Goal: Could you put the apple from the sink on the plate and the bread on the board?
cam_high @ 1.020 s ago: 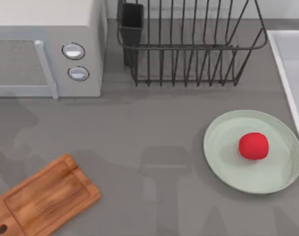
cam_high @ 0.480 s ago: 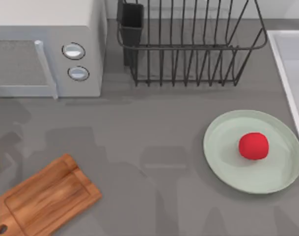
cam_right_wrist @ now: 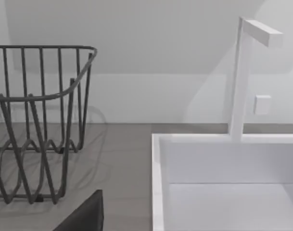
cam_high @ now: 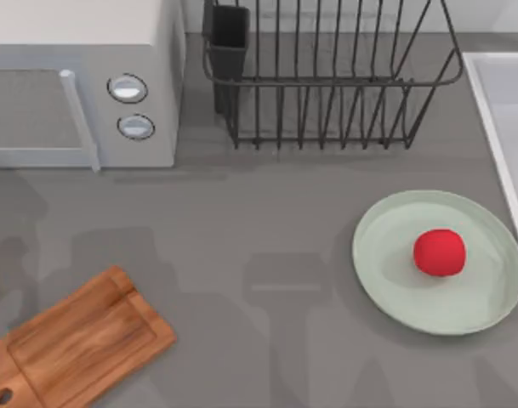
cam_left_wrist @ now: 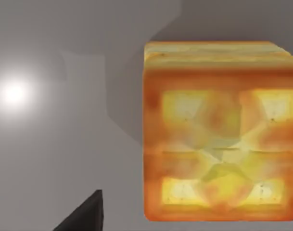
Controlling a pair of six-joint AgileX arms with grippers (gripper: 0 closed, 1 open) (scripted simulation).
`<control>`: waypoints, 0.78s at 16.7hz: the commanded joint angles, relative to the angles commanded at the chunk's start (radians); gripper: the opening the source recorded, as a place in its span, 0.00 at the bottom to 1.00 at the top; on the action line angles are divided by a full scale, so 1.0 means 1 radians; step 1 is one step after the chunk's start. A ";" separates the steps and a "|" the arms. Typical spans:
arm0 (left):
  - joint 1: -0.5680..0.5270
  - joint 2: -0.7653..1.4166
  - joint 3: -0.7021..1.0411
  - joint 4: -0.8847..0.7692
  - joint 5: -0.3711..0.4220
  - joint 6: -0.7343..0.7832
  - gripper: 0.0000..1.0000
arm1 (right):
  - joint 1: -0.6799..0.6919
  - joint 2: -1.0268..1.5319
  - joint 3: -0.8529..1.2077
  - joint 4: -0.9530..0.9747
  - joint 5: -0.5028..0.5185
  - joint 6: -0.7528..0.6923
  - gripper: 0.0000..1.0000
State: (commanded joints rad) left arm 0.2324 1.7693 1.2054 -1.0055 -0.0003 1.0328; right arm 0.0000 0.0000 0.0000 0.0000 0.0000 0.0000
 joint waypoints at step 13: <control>-0.018 0.155 -0.108 0.261 0.001 -0.016 1.00 | 0.000 0.000 0.000 0.000 0.000 0.000 1.00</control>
State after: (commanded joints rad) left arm 0.2141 1.9246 1.0978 -0.7440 0.0006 1.0166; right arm 0.0000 0.0000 0.0000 0.0000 0.0000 0.0000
